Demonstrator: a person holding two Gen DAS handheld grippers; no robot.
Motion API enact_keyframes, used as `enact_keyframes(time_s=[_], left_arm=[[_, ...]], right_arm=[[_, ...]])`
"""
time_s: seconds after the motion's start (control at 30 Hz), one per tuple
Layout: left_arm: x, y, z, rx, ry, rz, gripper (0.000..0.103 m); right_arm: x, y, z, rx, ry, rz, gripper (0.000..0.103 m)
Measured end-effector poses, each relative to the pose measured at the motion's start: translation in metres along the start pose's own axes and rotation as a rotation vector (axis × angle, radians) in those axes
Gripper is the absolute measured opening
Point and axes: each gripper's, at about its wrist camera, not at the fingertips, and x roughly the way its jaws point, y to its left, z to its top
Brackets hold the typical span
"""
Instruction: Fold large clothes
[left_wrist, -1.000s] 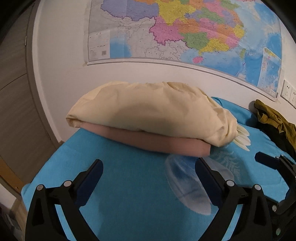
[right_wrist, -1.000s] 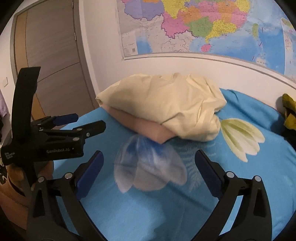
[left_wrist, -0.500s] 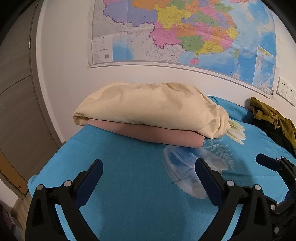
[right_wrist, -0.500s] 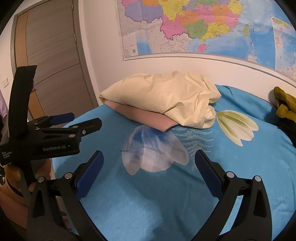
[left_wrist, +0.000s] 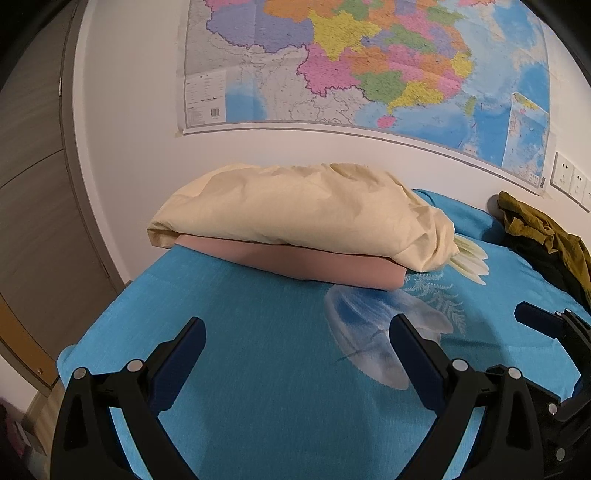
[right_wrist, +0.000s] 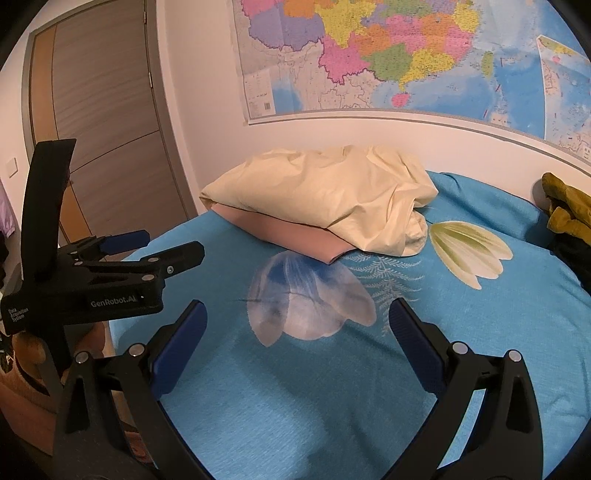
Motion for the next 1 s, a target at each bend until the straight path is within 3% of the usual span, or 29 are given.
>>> enact_keyframes(time_s=[1.0], left_arm=[[0.0003, -0.0052, -0.0020, 0.012, 0.000, -0.001, 0.096]], right_arm=[[-0.0012, 0.0010, -0.0030, 0.030, 0.006, 0.010, 0.097]])
